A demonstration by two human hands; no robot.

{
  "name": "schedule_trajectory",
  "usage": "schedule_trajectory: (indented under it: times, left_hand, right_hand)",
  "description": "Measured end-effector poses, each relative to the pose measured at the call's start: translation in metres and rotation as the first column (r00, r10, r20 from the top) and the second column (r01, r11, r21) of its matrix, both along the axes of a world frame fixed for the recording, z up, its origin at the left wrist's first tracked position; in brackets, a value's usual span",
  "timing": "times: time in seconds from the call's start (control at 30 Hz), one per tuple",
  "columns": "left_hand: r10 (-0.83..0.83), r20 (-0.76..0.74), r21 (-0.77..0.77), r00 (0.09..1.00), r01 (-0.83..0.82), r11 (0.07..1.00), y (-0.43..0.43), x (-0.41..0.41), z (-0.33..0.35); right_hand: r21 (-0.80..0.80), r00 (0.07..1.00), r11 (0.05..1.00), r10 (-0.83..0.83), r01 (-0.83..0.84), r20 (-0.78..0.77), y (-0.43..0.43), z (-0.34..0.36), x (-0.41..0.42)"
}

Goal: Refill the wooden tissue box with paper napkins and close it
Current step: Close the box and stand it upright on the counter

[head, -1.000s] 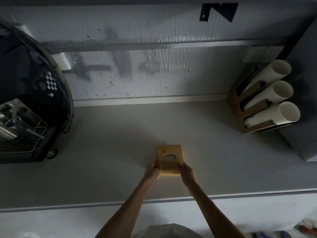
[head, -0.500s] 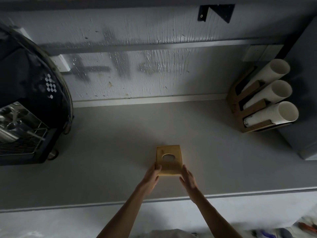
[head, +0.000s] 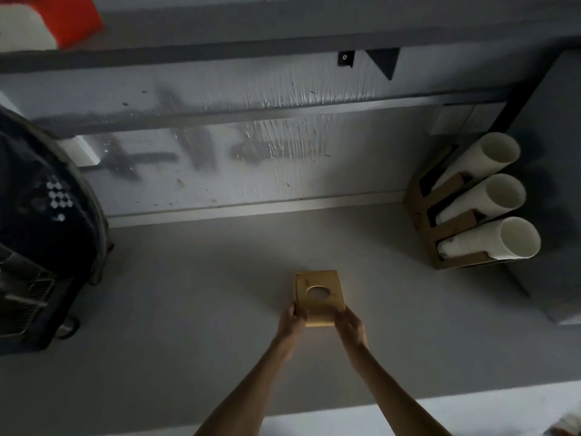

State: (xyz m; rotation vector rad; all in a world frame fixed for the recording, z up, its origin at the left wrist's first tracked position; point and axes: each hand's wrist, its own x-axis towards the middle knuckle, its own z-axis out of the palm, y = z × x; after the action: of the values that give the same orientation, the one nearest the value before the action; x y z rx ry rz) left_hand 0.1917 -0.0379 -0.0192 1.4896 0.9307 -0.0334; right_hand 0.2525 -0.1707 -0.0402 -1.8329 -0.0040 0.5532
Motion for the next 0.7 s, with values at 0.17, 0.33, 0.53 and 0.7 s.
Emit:
schedule_trajectory:
  times: [0.17, 0.33, 0.53, 0.7]
  left_hand:
    - [-0.045, -0.025, 0.039, 0.999, 0.046, 0.998, -0.002, 0.082, -0.016]
    - [0.031, 0.007, 0.165, 0.999, -0.032, 0.986, 0.010, 0.156, -0.025]
    - [0.131, 0.000, 0.131, 0.991, -0.130, 0.983, 0.040, 0.238, -0.036]
    - [0.155, 0.020, 0.211, 0.988, -0.155, 0.965, 0.059, 0.293, -0.034]
  right_hand:
    - [-0.001, 0.998, 0.998, -0.055, 0.055, 0.001, 0.000, -0.005, 0.073]
    - [-0.034, 0.995, 0.996, -0.081, 0.083, 0.054, 0.019, -0.015, 0.145]
    - [0.052, 0.985, 0.985, -0.168, 0.166, 0.040, 0.055, -0.026, 0.220]
    - [0.133, 0.967, 0.961, -0.226, 0.242, -0.120, 0.089, -0.034, 0.287]
